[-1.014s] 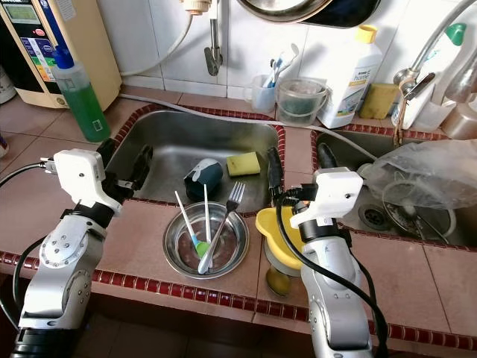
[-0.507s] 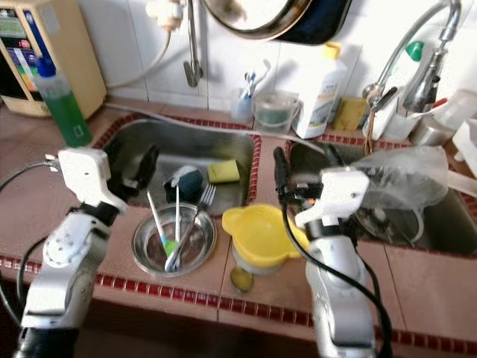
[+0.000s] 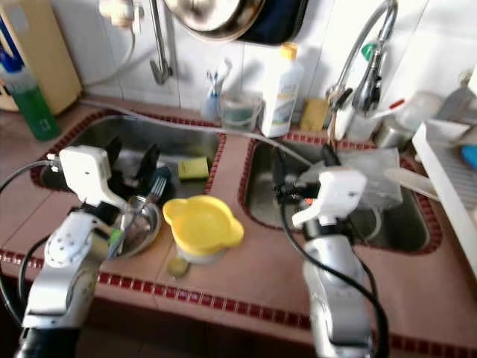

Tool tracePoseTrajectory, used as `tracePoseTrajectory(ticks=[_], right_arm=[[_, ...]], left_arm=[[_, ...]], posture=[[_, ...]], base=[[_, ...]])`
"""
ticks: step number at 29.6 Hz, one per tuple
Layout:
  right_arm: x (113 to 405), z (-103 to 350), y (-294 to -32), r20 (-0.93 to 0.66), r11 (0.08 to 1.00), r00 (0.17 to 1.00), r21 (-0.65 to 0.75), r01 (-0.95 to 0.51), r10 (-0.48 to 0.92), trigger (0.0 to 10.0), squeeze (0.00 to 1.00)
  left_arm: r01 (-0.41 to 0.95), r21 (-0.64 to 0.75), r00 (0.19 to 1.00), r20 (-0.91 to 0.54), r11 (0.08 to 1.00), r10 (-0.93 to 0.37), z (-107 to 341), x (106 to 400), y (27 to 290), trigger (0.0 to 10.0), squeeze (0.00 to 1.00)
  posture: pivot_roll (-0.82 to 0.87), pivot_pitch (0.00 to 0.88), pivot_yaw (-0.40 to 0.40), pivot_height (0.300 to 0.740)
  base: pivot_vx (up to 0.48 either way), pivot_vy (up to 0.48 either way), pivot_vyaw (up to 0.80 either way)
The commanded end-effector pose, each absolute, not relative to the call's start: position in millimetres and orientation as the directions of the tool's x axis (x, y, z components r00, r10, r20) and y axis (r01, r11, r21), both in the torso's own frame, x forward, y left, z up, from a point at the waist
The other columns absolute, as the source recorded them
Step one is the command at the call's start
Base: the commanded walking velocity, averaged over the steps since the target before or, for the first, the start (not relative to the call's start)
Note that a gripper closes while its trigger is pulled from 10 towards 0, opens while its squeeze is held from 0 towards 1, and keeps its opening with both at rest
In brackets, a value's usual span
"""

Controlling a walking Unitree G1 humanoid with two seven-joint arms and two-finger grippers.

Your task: Kitchen organization

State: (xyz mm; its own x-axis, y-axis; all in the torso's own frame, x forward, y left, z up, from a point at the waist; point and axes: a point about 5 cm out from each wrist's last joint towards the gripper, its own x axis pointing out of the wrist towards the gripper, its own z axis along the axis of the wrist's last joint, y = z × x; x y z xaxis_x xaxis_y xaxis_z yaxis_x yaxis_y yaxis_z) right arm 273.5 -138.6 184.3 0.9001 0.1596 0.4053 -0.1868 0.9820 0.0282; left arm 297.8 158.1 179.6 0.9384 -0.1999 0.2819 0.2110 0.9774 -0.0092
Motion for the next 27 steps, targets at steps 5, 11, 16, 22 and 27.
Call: tracePoseTrajectory(ticks=[5, 11, 16, 22, 27], right_arm=[[272, 181, -146, 0.383, 0.982, 0.908, 0.017, -0.187, 0.167, 10.0, 0.0], [268, 171, -148, 0.326, 0.973, 0.92, 0.004, -0.23, 0.216, 10.0, 0.0], [265, 162, -152, 0.268, 0.962, 0.926, -0.014, -0.273, 0.266, 10.0, 0.0], [270, 158, -160, 0.229, 0.95, 0.923, -0.048, -0.308, 0.31, 10.0, 0.0], [275, 159, -153, 0.197, 0.904, 0.884, -0.045, -0.424, 0.424, 10.0, 0.0]], left_arm=[[0.273, 0.001, 0.924, 0.279, 0.962, -0.262, 183, 299, 148, 10.0, 0.0], [0.301, 0.045, 0.915, 0.268, 0.953, -0.302, 179, 293, 150, 10.0, 0.0], [0.328, 0.091, 0.909, 0.243, 0.94, -0.34, 175, 287, 151, 10.0, 0.0], [0.373, 0.161, 0.889, 0.218, 0.914, -0.401, 169, 272, 153, 10.0, 0.0], [0.401, 0.124, 0.883, 0.21, 0.908, -0.419, 168, 263, 155, 10.0, 0.0]], posture=[[-0.13, 0.012, -0.002, 0.74], [-0.13, 0.027, -0.004, 0.74], [-0.14, 0.04, 0.001, 0.74], [-0.14, 0.053, 0.002, 0.74], [-0.12, 0.06, -0.009, 0.74]], base=[[0.0, 0.0, 0.0], [0.0, 0.0, 0.0], [0.0, 0.0, 0.0], [0.0, 0.0, 0.0], [0.0, 0.0, 0.0]])
